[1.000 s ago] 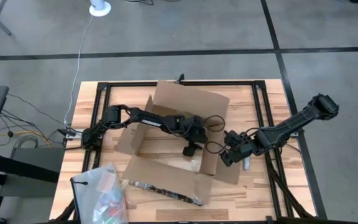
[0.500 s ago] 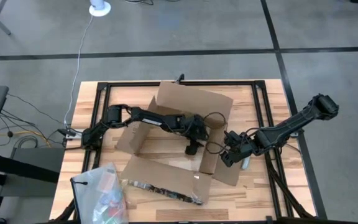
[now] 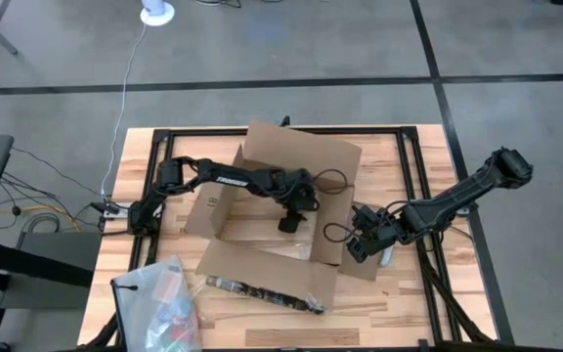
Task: Unpack boxes
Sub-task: Break down the box until it is fully flat
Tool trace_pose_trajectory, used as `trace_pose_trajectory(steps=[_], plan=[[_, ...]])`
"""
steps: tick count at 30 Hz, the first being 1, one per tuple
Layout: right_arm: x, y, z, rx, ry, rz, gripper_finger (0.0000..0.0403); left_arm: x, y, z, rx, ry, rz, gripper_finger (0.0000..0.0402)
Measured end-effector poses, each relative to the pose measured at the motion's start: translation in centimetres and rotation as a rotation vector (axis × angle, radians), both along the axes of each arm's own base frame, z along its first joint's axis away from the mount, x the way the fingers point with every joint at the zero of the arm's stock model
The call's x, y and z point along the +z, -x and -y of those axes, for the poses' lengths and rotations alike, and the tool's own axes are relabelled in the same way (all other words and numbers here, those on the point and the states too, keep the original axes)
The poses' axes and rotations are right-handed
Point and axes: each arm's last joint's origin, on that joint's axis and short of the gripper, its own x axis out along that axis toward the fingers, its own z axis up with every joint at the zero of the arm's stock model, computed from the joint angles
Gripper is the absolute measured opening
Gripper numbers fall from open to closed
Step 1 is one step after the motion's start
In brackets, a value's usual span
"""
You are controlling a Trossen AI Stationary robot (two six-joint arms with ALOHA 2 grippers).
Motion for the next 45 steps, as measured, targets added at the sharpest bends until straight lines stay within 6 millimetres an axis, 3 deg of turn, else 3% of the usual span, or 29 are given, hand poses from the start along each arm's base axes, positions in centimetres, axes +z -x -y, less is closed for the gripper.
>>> trace_pose_trajectory(steps=[19,26,34,41,45], plan=[[0.0,-0.1,0.0,0.001,0.000,0.005,0.0333,-0.6,-1.1,2.6,-0.026,-0.039,0.304,0.0168],[0.0,-0.1,0.0,0.001,-0.001,0.011,0.0333,-0.1,-1.8,2.7,0.109,0.094,0.383,0.0168],[0.1,-0.1,0.0,-0.003,0.011,0.019,0.0333,3.8,-2.2,2.4,0.144,0.180,0.523,0.0168],[0.1,0.0,0.1,-0.005,0.023,0.011,0.0333,7.6,-0.7,2.5,0.090,0.107,0.477,0.0168],[0.0,0.0,0.1,0.004,0.014,0.001,0.0333,8.5,0.0,3.1,0.075,0.108,0.428,0.0168]])
